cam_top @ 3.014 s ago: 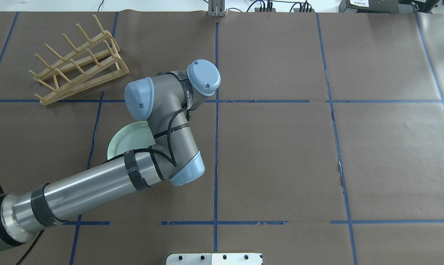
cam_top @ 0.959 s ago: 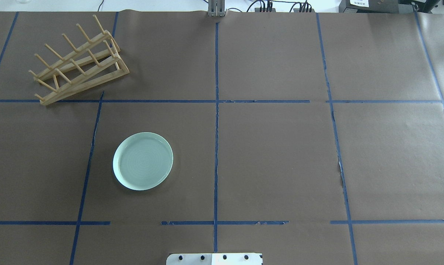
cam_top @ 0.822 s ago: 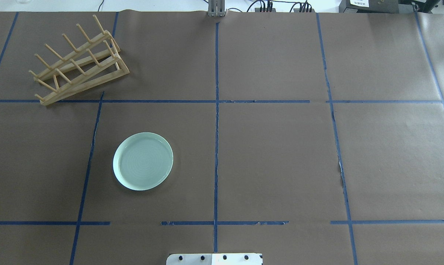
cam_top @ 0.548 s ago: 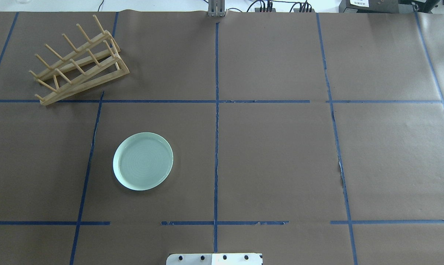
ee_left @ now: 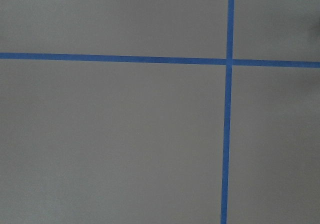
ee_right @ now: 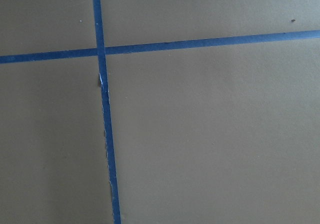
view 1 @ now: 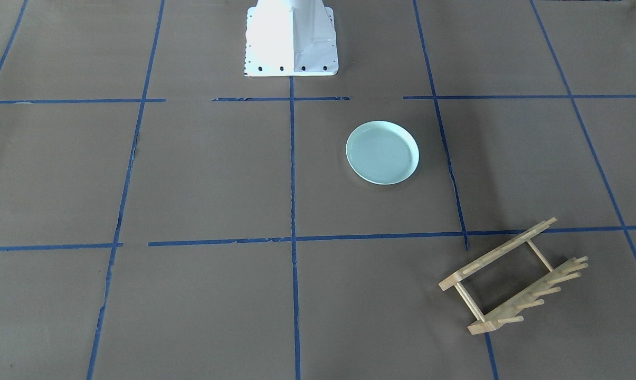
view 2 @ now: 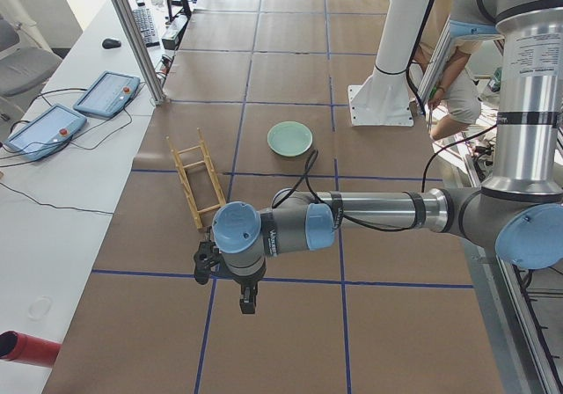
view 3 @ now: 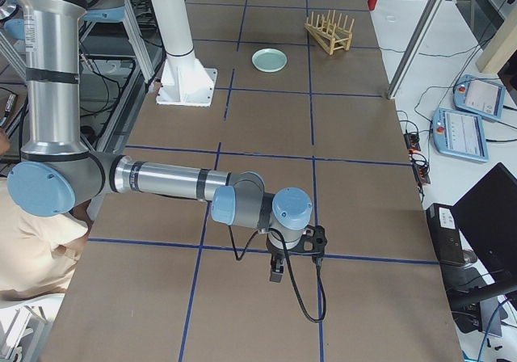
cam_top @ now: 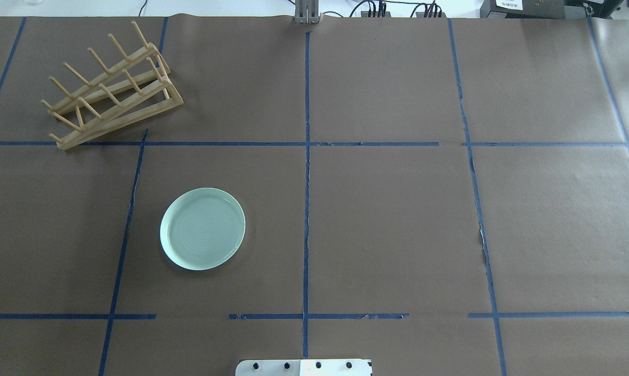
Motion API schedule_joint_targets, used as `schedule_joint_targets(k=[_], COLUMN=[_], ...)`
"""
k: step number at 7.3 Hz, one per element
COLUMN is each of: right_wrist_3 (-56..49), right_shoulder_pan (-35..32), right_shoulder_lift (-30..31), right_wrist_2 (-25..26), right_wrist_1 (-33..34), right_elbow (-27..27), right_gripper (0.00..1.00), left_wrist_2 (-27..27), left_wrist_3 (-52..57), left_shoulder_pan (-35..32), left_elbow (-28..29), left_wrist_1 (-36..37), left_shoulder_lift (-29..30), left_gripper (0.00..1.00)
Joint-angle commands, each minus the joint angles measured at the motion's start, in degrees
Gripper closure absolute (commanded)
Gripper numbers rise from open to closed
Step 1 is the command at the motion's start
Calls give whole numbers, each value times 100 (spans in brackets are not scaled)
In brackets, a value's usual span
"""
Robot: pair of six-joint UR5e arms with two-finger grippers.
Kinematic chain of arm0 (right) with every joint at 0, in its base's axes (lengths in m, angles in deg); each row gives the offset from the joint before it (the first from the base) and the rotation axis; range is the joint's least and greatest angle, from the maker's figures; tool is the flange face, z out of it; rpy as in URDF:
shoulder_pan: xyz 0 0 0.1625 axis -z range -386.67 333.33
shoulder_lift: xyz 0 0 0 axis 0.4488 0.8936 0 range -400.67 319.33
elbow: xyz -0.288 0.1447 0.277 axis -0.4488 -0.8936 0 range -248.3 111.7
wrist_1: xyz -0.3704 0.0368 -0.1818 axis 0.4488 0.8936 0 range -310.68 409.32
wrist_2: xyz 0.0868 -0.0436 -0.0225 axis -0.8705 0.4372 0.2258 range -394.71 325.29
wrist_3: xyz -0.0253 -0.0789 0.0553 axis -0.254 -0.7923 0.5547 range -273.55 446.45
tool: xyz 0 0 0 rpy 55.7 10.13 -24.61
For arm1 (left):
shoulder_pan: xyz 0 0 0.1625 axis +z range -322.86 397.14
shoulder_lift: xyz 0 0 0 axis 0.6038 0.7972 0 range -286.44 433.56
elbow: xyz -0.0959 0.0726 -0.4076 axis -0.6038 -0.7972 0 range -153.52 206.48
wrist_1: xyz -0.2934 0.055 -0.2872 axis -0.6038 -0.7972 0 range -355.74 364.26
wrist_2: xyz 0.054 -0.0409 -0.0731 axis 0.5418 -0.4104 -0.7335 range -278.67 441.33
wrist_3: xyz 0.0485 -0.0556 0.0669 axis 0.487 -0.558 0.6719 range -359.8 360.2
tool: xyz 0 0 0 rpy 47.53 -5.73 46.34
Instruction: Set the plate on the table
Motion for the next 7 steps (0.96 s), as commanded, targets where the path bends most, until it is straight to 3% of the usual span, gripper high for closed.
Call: schedule_joint_targets(k=[1,7], right_wrist_3=[0,0], right_shoulder_pan=[0,0], right_shoulder_lift=[0,0], right_wrist_2=[0,0], right_wrist_1=[0,0], right_elbow=[5,-4], right_gripper=[0,0], left_wrist_2=[16,51], left_wrist_3=[17,16], left_shoulder_pan=[-2,-20], left_elbow=[-147,-288], left_wrist_1=[-23,-15], left_shoulder_lift=[4,-14], left_gripper=[0,0])
